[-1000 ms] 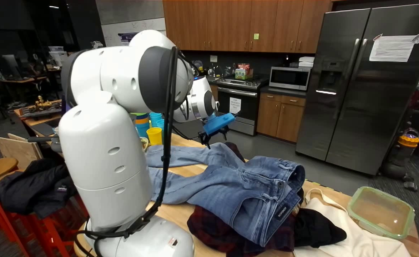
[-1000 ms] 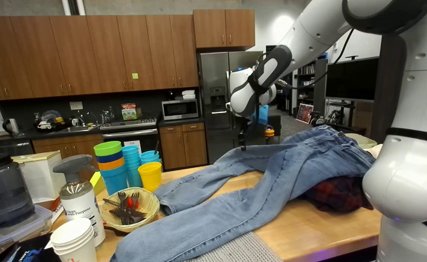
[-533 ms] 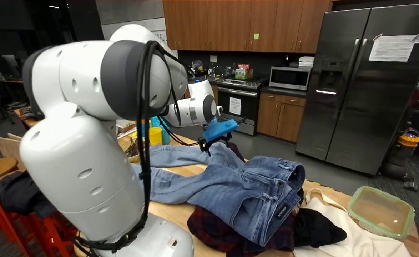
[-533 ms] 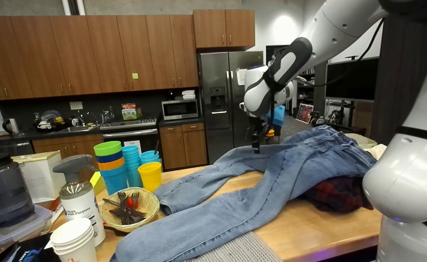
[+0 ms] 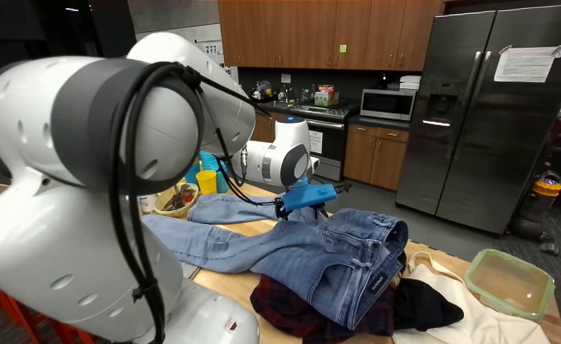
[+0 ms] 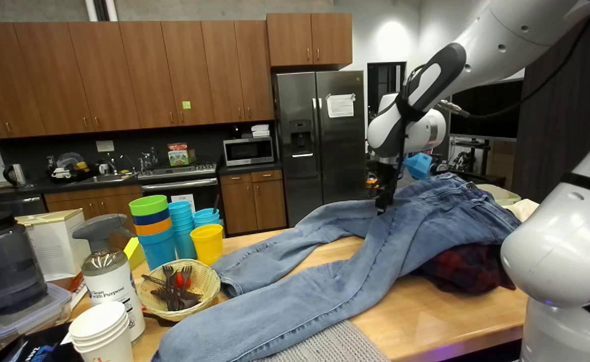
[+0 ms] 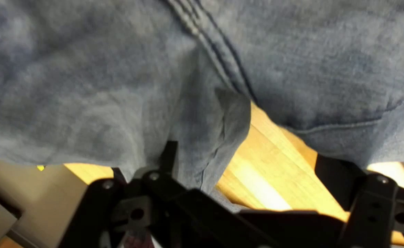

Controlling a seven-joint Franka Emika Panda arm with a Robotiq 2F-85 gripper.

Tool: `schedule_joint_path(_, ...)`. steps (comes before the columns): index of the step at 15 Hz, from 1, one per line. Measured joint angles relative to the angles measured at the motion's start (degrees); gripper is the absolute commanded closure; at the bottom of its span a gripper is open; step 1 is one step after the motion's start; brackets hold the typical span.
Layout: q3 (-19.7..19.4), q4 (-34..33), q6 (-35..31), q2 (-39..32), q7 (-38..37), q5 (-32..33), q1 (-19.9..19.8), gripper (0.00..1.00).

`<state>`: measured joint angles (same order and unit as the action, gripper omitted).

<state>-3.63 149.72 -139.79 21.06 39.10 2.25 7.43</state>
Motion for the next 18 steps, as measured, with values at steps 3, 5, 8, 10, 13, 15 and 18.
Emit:
schedule_joint_path(3, -2.00, 3.09, -0.13, 4.17, 0.03, -0.11, -0.72, 0.00)
schedule_joint_path(5, -2.87, 4.80, -0.17, 7.33, 0.01, -0.11, -1.22, 0.00)
schedule_joint_path(8, -3.66, 6.66, -0.24, 12.13, 0.00, 0.03, -1.67, 0.00)
schedule_joint_path(10, -3.84, 7.47, -0.24, 15.05, -0.01, 0.33, -1.84, 0.00)
schedule_joint_path(13, -4.24, 8.34, -0.22, 18.30, -0.04, 0.58, -1.85, 0.00)
schedule_joint_path(15, -5.32, 9.10, -0.18, 19.12, -0.06, 0.56, -1.86, 0.00)
schedule_joint_path(18, -7.76, 9.47, 0.26, 18.66, 0.75, 0.48, -1.78, 0.00)
